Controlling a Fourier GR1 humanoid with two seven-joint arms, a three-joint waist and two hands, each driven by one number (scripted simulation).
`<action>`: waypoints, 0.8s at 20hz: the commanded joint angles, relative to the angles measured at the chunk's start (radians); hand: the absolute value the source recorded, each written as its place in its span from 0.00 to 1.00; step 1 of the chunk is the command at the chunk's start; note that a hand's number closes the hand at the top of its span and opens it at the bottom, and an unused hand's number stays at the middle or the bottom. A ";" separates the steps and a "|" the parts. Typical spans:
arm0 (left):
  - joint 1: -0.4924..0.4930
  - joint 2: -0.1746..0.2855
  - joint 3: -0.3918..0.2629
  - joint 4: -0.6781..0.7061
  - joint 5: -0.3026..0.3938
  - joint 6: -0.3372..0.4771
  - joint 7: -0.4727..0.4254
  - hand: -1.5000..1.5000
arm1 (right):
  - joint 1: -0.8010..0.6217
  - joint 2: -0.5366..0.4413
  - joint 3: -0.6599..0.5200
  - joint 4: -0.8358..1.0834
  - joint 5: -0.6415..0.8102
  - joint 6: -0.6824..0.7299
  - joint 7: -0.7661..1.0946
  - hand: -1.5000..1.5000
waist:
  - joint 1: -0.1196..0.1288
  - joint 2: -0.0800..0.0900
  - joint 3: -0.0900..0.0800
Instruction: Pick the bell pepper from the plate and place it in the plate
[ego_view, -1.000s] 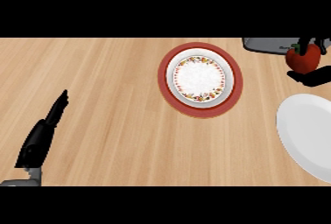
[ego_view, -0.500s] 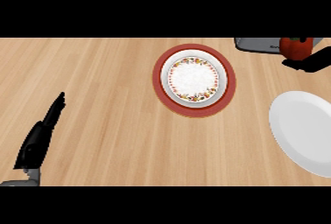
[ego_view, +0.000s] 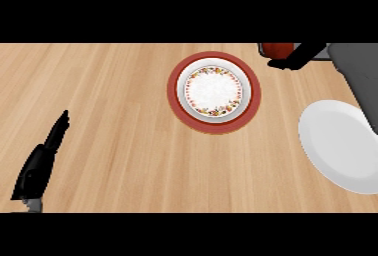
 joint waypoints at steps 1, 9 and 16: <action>0.009 0.037 0.049 -0.010 0.039 -0.038 0.003 0.50 | -0.053 0.116 0.035 0.080 0.057 -0.029 0.043 1.00 | -0.009 -0.003 0.000; 0.044 -0.037 -0.002 -0.025 -0.028 0.024 0.006 0.50 | -0.079 0.305 0.094 0.140 0.147 -0.075 0.142 1.00 | -0.024 -0.008 0.000; 0.029 0.021 0.048 -0.032 0.014 -0.040 0.012 0.50 | -0.061 0.388 0.027 0.293 0.109 -0.063 0.191 1.00 | 0.000 0.003 0.000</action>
